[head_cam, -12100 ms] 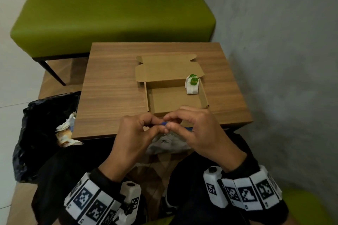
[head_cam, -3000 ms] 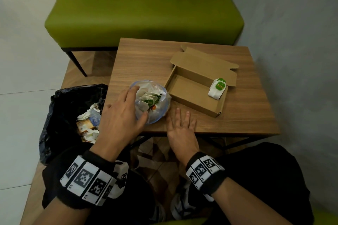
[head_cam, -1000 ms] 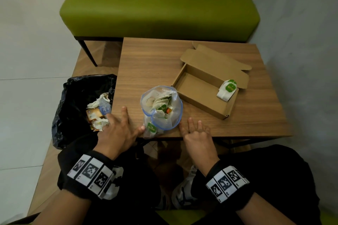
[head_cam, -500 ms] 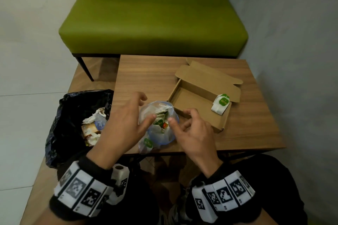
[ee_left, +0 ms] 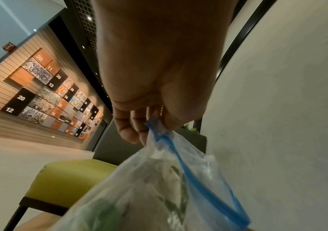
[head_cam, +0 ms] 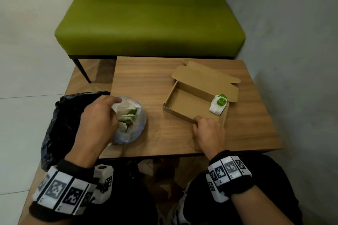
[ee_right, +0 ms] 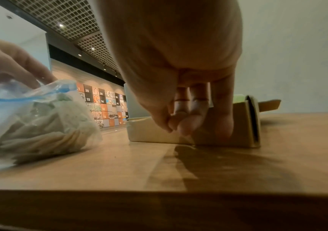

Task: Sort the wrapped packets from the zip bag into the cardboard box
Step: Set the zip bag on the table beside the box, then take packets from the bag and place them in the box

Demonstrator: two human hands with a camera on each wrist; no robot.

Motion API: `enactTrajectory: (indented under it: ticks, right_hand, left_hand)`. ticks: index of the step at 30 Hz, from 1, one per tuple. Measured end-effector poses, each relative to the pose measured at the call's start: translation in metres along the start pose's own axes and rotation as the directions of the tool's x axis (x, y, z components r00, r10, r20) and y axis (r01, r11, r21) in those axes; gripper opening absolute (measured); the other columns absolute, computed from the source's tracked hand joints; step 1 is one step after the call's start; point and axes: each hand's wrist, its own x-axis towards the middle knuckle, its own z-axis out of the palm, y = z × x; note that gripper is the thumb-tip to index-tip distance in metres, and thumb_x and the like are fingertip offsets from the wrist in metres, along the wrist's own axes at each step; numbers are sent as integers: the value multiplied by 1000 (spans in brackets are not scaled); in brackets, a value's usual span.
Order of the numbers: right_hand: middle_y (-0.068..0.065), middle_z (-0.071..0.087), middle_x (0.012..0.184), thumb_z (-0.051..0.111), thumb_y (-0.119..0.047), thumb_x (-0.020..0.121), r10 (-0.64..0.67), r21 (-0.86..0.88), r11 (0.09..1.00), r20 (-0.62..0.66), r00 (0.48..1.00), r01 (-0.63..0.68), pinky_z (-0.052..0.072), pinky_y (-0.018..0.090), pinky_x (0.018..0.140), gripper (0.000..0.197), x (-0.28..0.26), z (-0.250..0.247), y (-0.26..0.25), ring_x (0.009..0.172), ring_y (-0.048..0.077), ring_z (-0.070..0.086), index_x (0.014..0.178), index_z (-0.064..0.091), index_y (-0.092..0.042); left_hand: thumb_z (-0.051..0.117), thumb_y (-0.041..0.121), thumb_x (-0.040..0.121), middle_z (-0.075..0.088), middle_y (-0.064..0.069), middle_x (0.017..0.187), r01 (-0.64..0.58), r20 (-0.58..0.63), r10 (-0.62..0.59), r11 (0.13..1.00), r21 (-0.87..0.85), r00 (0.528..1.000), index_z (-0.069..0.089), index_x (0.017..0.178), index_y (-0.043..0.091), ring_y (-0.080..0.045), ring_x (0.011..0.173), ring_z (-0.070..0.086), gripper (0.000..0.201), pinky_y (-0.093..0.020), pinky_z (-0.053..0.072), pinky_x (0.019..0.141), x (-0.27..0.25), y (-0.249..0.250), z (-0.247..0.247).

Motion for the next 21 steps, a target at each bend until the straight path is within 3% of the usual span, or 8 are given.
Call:
enactTrajectory:
  ticks: [2,5,11,17,21]
  right_hand:
    - [3,70,94,45,-29,102,8,-15,1000,-33,999,-8,43,31,63,22,-2,3,6,88,26,68,104,66,-22]
    - [1,69,88,48,-33,100,20,0,1000,-73,997,-20,50,31,64,23,-9,7,18,82,23,67,98,69,-24]
    - [0,71,95,54,-32,97,82,-29,996,-18,996,-82,47,30,67,18,-29,-2,41,88,22,67,101,72,-29]
    - [0,71,101,57,-29,96,142,-11,990,31,989,-142,49,31,71,19,-40,-6,53,95,23,66,105,72,-33]
    - [0,70,110,58,-34,96,136,3,991,82,987,-136,49,31,75,24,-46,-14,54,102,22,65,118,68,-37]
  left_hand:
    - [52,-7,84,68,-10,119,12,0,-12,1000,-12,1000,69,113,6,-31,106,64,36,-41,48,93,1,-2,0]
    - [59,1,86,67,-8,115,4,8,-4,999,-36,1000,67,116,7,-28,93,64,32,-39,48,88,-1,1,0]
    - [61,-4,83,68,-11,109,-11,16,12,996,-84,1000,68,115,6,-28,90,64,34,-38,48,86,-6,18,1]
    - [61,-5,83,68,-9,109,-9,50,15,992,-123,999,68,114,6,-14,73,54,34,-31,43,79,-12,26,6]
    - [64,1,84,67,-8,107,-23,73,30,995,-102,997,67,117,8,-17,74,56,33,-31,44,79,-14,28,10]
